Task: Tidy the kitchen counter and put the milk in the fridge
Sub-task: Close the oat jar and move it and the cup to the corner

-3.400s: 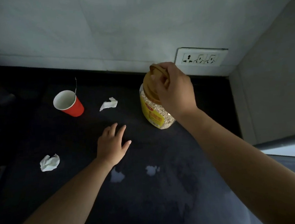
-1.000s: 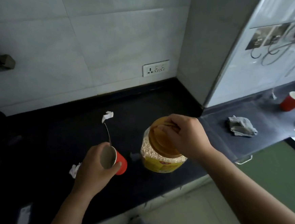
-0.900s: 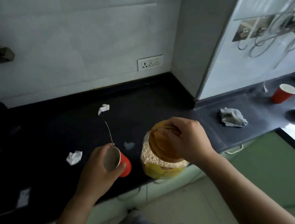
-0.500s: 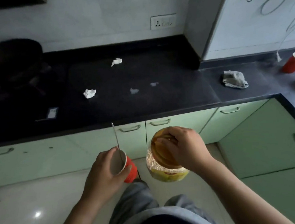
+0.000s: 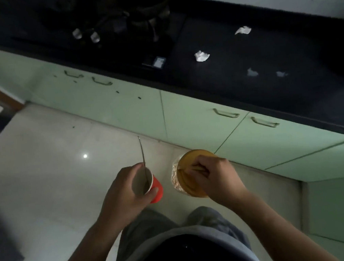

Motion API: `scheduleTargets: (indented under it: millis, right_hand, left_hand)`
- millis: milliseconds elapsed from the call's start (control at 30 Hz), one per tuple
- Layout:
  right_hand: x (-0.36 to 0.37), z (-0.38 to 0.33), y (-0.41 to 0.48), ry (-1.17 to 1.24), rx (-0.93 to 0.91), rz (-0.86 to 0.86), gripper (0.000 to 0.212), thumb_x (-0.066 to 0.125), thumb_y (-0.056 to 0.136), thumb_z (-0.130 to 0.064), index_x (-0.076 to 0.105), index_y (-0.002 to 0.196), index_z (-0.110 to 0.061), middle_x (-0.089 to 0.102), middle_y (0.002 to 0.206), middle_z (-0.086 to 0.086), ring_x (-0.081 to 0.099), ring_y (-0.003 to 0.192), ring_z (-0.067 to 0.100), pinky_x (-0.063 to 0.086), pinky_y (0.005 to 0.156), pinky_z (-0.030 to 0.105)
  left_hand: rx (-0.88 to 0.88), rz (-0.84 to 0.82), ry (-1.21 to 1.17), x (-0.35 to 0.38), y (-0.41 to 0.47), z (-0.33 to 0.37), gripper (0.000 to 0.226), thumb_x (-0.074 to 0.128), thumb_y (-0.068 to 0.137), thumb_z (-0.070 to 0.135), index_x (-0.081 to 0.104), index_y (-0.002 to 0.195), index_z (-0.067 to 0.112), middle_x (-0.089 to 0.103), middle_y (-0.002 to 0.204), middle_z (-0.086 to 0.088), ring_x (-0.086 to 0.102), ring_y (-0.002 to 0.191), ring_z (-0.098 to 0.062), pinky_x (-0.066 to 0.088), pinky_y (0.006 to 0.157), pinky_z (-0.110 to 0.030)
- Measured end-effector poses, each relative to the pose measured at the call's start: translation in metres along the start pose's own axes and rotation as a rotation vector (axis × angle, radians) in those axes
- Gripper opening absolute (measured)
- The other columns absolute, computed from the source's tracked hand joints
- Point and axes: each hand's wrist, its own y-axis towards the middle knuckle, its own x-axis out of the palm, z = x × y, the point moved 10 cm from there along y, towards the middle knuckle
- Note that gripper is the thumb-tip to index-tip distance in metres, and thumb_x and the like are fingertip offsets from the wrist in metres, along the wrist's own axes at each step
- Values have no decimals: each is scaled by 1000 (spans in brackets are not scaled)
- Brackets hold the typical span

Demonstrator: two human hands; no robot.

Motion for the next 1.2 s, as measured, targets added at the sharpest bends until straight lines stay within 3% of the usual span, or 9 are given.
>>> scheduleTargets:
  millis: [267,467,633,733,1033,1200]
  right_hand:
    - [112,-134,69,-61,-100,-188,12,58,87,-34,66,85,-25,63,74,-10,57,67,10,50,59,27]
    - [203,-251,125,-40,-224,-327,15,58,88,-35,66,92,-23,65,85,-7,57,76,11,50,67,26]
    - [246,-324,161,38,-293,-339,8,62,86,-31,65,88,-24,59,74,-15,54,69,4,39,61,11]
    - [268,-360,192,62,-340,-339,5,65,85,-29,66,82,-25,58,69,-19,55,67,1,39,60,11]
    - [353,-447,336,-29,-468,-459,9,63,85,-33,67,87,-25,65,80,-11,56,77,8,44,72,20]
    - [380,-516,423,0,-570,-530,9,63,87,-27,67,91,-20,58,80,-11,49,69,0,36,68,8]
  left_hand:
    - [-246,112,-100,-101,-25,-134,73,75,71,40,42,133,23,49,125,5,45,107,-8,39,88,-26]
    - [-228,160,23,-202,-30,-204,45,74,73,27,57,108,5,60,101,-6,42,92,-11,27,73,-6]
    - [-370,260,17,-266,-41,-273,57,76,71,27,55,117,2,61,113,-16,54,103,-28,37,82,-27]
    - [-452,343,-34,-293,-44,-303,72,77,71,30,45,132,8,54,127,-11,49,115,-27,41,90,-32]
    - [-561,424,-101,-376,35,-404,78,77,68,36,41,135,16,50,130,-6,48,113,-18,44,91,-32]
    - [-535,429,-14,-450,114,-439,77,78,68,38,44,133,16,51,130,-7,51,110,-19,45,87,-30]
